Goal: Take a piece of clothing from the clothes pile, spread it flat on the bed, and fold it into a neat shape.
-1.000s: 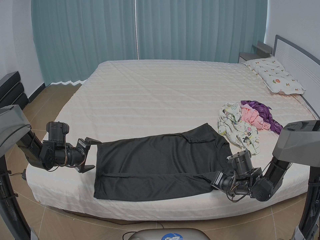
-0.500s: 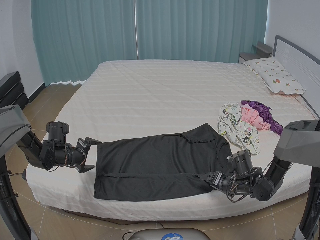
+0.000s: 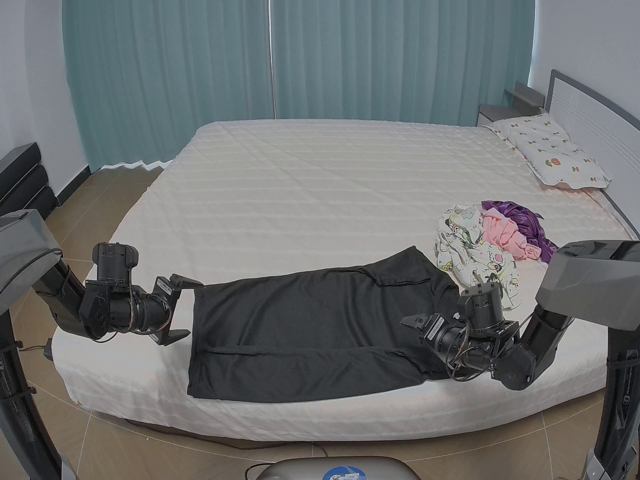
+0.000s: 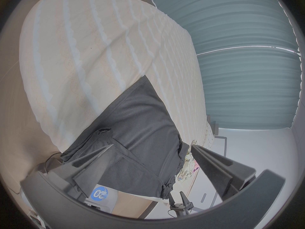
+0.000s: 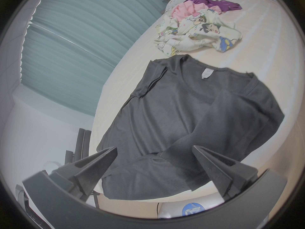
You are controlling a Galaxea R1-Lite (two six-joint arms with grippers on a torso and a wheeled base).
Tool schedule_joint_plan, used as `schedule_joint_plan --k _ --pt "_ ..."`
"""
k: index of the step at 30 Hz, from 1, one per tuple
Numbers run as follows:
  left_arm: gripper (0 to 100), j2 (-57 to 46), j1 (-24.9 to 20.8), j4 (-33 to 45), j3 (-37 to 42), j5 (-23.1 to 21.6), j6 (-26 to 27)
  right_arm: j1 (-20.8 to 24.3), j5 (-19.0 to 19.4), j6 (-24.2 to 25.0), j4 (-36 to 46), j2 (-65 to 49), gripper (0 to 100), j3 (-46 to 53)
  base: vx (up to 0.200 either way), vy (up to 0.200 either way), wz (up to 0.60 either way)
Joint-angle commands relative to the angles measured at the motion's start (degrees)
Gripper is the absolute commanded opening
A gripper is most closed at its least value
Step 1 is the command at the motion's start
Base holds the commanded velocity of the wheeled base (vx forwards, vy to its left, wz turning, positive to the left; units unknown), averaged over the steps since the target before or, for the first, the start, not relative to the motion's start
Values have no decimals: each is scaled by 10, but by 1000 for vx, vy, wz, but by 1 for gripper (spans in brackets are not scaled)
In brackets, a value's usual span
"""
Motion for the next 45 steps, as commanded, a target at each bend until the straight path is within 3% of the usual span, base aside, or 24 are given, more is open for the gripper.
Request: schedule_joint_plan --k 1,15,24,39,45 --pt "100 1 1 0 1 0 0 12 0 -3 1 24 100 10 0 0 0" --pt "100 4 -3 1 -4 3 2 18 -2 -25 -5 13 100 33 0 0 0" --pt "100 2 -4 1 -1 7 1 -34 -3 -27 -33 -53 100 49 0 0 0" --pt "100 4 -5 2 0 6 3 -61 -3 -39 -34 -37 100 44 200 0 0" --pt "100 4 -6 2 2 6 13 -63 -3 -46 -34 -30 100 43 0 0 0"
